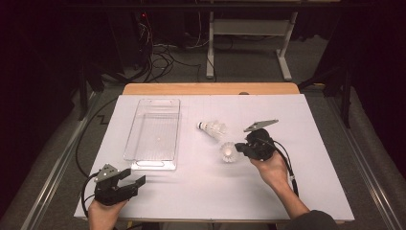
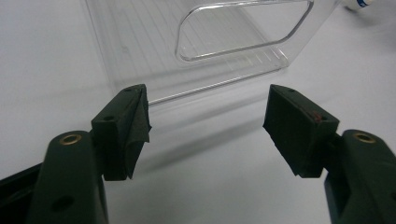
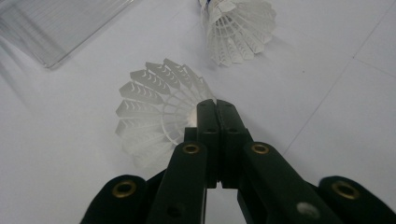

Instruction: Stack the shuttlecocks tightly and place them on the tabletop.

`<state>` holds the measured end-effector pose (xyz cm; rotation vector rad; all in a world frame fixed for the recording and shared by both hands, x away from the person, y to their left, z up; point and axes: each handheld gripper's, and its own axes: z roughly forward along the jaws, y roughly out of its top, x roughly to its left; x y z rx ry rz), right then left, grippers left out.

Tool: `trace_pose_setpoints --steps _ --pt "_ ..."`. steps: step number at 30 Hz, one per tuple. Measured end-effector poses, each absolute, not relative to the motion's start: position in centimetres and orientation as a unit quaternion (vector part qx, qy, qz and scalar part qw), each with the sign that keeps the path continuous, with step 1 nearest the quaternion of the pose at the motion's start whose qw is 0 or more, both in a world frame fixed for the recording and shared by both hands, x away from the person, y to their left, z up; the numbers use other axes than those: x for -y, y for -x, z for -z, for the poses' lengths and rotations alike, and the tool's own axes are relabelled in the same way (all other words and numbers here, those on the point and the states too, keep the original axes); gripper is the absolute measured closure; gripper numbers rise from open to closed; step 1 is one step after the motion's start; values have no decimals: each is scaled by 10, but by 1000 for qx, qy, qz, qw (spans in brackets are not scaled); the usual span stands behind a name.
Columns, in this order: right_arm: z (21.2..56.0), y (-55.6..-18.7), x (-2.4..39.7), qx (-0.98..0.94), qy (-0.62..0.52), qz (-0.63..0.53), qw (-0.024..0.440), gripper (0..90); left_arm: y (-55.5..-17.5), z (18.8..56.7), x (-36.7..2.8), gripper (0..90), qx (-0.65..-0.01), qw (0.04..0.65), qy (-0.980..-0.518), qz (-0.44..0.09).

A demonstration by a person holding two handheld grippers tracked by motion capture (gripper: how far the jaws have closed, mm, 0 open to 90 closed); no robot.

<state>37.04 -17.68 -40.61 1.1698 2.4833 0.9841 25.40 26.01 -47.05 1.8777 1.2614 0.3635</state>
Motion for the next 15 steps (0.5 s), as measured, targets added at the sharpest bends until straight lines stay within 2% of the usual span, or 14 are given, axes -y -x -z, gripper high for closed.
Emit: trace_pose_setpoints --steps 15 --pt "412 -375 190 -835 -422 -330 126 879 -254 471 -260 319 -502 412 -747 -144"
